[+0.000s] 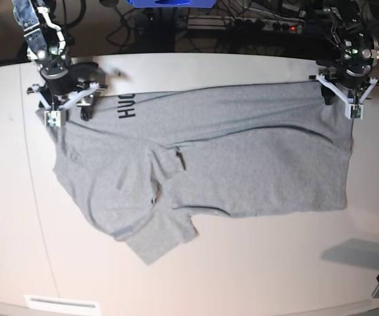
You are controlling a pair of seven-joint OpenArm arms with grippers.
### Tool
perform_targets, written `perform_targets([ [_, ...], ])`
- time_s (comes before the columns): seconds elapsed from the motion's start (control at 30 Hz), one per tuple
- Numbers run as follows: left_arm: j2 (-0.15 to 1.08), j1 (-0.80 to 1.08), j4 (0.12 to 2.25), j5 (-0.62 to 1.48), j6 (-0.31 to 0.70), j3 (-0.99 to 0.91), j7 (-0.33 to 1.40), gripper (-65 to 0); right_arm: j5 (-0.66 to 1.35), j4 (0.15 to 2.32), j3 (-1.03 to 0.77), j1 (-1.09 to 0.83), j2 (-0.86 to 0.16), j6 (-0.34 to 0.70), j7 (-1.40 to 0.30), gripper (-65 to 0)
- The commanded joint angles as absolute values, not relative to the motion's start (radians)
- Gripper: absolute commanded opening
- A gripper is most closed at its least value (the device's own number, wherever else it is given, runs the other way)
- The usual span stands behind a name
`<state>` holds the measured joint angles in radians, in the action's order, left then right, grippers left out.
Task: Fold the T-shirt properly
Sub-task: 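Pull the grasped shirt edge with both grippers toward the robot, then release the edge and move the left gripper inward over the shirt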
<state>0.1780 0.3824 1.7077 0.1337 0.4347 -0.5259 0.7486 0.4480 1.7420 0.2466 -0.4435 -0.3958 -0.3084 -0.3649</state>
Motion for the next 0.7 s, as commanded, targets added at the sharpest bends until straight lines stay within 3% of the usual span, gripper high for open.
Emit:
perform_targets([
  [0.0,0.189,0.400,1.701,0.048,0.417,-0.552,0.839,-30.9,0.533,1.709,0.255,-0.495,-0.401,-0.340,-0.593,-34.0],
  [0.47,0.191,0.390,1.725,0.048,0.417,-0.595,0.843,-30.9,0.532,1.745,0.252,-0.510,-0.377,-0.348,-0.599,-34.0],
  [0.67,0.189,0.387,1.830,0.050,0.417,-0.596,0.875,-30.4,0.532,1.828,0.257,-0.512,-0.383,-0.446,-0.633,-34.0],
])
